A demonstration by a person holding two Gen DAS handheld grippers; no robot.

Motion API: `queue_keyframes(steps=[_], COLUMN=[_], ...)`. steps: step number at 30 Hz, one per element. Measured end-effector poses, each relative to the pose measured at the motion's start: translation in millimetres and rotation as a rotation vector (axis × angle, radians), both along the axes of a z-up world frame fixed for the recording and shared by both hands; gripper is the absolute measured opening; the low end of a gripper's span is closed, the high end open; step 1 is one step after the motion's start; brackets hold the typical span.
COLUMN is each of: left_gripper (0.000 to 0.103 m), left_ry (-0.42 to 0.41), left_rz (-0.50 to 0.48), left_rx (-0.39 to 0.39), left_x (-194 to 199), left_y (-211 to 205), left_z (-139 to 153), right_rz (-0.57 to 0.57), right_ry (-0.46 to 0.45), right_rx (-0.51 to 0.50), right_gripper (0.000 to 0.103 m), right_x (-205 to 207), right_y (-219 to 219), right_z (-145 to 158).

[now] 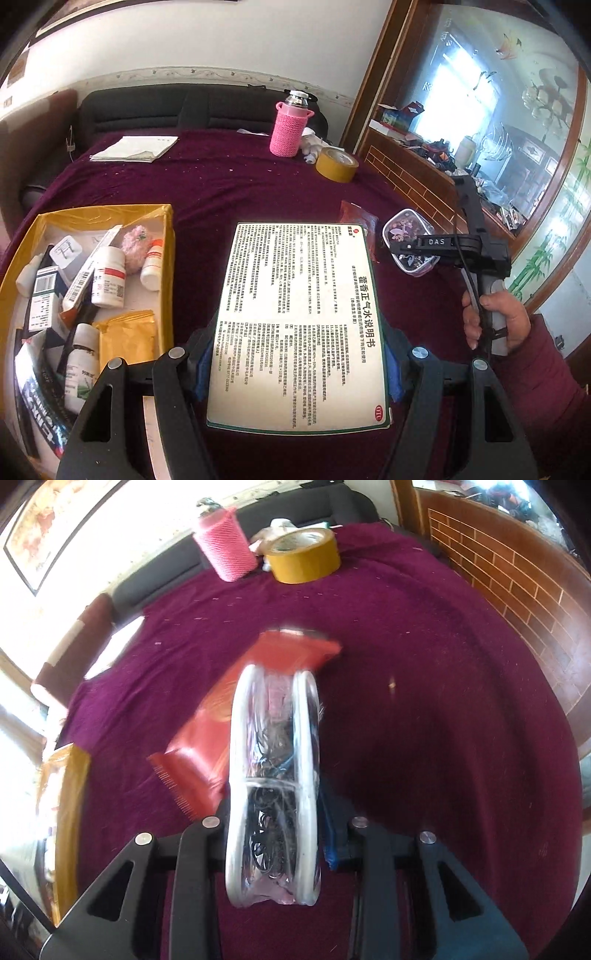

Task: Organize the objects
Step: 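Hold the leaflet with the left gripper while the right grasps the clear cartoon pencil case, then carry leaflet and pencil case over the tray and release the leaflet from the left gripper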

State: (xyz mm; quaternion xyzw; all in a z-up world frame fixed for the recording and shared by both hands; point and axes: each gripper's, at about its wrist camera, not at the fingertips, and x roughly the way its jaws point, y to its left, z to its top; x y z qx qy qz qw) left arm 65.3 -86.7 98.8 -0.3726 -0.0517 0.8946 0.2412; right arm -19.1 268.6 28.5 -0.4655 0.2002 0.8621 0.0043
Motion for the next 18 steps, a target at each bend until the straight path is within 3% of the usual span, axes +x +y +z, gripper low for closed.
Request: queue_keyframes(steps=[5,10,18], left_gripper=[0.064,0.064,0.064], left_ry=[0.025,0.045,-0.005], left_rz=[0.122,0.305,0.438], left_rx=[0.008,-0.085,-0.204], left_x=[8,2,-33], left_y=[-59,-127,-186], left_z=[18,26,-5], right_rz=[0.085,0.256,0.522], right_ry=[0.064,0.111,0.048], right_rx=[-0.044,-0.07,-0.171], right_gripper=[0.028,0.028,0.029], right_x=[16,15,7], right_y=[-35,-108,-242], right_z=[32,61,55])
